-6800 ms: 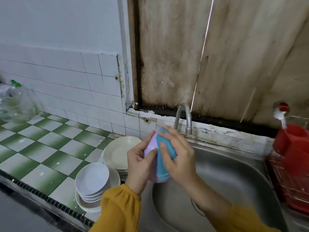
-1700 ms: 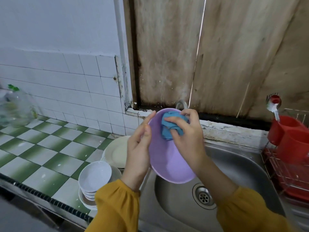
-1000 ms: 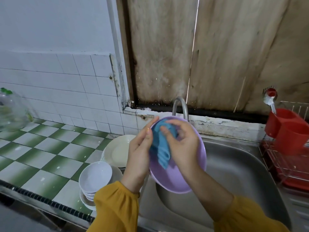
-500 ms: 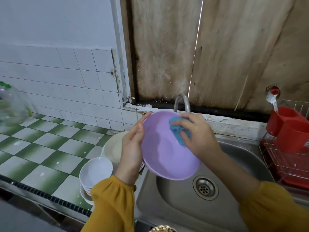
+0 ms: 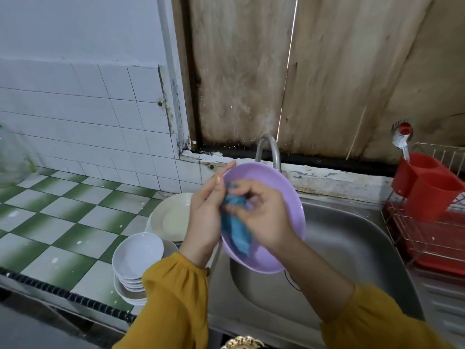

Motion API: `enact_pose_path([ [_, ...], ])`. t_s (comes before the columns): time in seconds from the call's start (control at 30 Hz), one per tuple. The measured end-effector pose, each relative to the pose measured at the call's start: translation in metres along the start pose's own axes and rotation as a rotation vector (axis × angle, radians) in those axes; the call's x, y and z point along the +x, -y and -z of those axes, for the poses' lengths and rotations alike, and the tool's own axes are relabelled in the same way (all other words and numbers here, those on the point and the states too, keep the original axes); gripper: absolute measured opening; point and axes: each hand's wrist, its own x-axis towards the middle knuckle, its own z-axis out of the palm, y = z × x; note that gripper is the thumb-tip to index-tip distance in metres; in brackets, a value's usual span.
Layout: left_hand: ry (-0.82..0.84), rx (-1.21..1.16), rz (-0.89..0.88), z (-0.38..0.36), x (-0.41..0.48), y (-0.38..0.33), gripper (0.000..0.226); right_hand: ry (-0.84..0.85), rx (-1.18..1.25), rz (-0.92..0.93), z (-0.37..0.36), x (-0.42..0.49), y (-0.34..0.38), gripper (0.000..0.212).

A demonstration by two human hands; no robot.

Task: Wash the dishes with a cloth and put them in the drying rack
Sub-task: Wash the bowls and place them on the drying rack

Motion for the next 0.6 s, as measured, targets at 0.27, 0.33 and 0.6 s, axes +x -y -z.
enact_pose_path([
  [0.27, -0.024, -0.021, -0.007, 0.010, -0.005, -0.001, 0.031, 0.042, -0.894, 0.157, 0.047, 0.021, -0.016, 0.023],
  [0.33, -0.009, -0.016, -0.014, -0.002, -0.006, 0.007, 0.030, -0.109, -0.673, 0.182, 0.028, 0.017, -0.013, 0.018],
  [0.6, -0.063, -0.053, -0.049, 0.011, -0.007, 0.001, 0.041, 0.338, -0.949, 0.032, 0.044, 0.021, -0.018, 0.022],
])
